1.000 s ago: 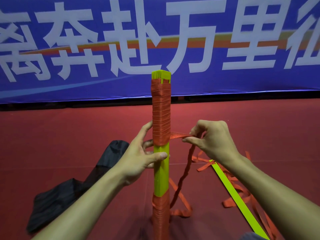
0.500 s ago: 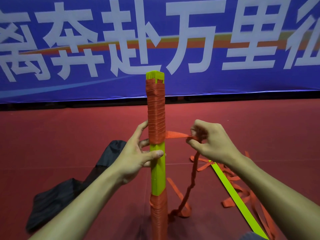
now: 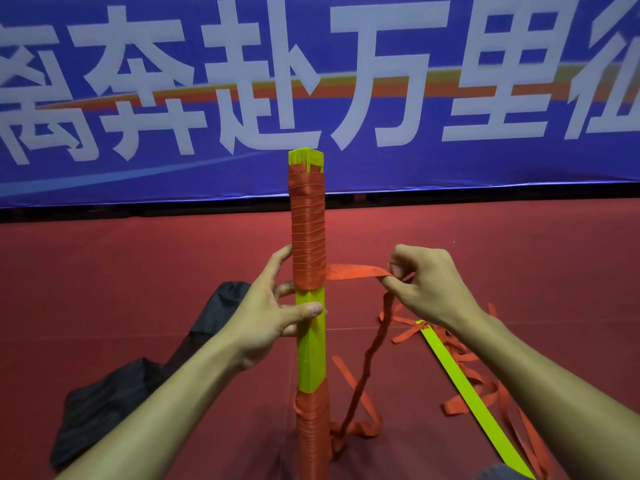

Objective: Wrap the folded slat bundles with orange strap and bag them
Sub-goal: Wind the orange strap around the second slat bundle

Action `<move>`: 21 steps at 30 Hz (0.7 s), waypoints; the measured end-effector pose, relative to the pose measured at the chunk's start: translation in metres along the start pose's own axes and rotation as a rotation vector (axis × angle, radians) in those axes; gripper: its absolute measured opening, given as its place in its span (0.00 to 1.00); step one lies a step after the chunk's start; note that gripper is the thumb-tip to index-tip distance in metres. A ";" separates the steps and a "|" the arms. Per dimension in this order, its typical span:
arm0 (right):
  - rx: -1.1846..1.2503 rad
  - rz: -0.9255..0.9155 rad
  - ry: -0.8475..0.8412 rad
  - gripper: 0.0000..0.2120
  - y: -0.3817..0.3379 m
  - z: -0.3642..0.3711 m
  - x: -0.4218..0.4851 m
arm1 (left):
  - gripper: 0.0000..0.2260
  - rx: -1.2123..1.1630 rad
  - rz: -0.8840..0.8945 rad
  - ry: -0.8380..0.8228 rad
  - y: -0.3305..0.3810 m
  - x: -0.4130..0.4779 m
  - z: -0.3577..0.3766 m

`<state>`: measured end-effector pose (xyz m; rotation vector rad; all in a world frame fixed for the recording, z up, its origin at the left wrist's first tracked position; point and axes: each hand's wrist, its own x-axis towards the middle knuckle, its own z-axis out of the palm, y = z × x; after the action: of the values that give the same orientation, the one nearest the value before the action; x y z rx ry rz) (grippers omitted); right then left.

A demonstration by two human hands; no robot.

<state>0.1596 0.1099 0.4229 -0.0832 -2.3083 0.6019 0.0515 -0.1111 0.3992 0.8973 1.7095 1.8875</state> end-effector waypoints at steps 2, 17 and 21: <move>0.065 0.078 -0.009 0.19 0.002 0.001 0.000 | 0.37 0.000 -0.002 0.004 0.000 0.000 0.001; 0.694 0.307 -0.101 0.14 -0.006 0.008 -0.005 | 0.39 0.060 -0.021 0.075 -0.002 0.002 0.000; 0.509 0.328 -0.059 0.13 0.001 0.011 -0.004 | 0.39 0.075 -0.012 0.082 -0.002 0.003 0.003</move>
<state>0.1545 0.1059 0.4130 -0.2049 -2.1395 1.3552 0.0518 -0.1068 0.3979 0.8454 1.8405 1.8877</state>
